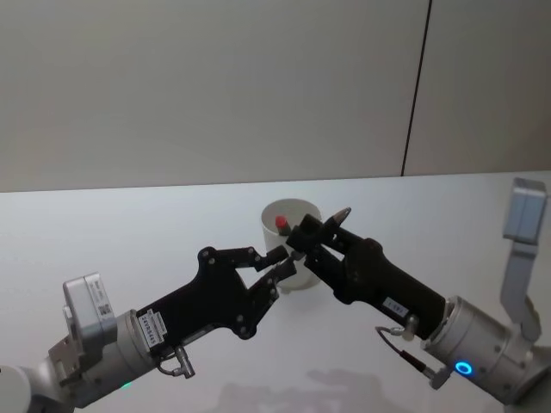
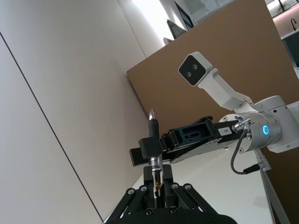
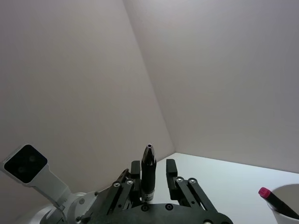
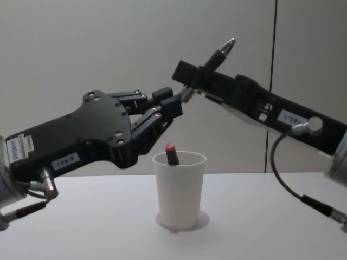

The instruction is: Place the pen into the pen holder.

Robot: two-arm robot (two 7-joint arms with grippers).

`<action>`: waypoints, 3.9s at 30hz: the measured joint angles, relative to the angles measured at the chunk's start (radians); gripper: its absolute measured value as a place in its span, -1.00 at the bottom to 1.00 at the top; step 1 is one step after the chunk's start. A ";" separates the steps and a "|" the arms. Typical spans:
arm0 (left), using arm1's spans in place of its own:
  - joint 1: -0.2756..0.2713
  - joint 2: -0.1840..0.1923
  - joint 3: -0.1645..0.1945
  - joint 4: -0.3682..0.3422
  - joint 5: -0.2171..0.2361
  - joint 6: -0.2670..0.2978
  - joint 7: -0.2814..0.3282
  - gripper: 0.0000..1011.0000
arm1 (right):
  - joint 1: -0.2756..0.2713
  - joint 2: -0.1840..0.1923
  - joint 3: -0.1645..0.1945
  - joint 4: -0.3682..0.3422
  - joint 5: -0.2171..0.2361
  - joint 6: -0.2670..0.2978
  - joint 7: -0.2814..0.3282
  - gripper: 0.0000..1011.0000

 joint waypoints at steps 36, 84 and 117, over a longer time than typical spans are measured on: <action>0.000 0.000 0.000 0.000 0.000 -0.001 -0.002 -0.75 | -0.009 0.018 -0.027 -0.028 -0.004 -0.002 -0.016 -0.74; 0.000 0.000 0.000 0.000 0.000 0.000 0.000 0.98 | -0.025 0.058 -0.036 -0.075 -0.040 -0.064 -0.122 -0.74; 0.000 0.000 0.000 0.000 0.000 0.000 0.000 0.98 | 0.033 0.021 -0.032 -0.111 -0.471 -0.117 -0.555 -0.74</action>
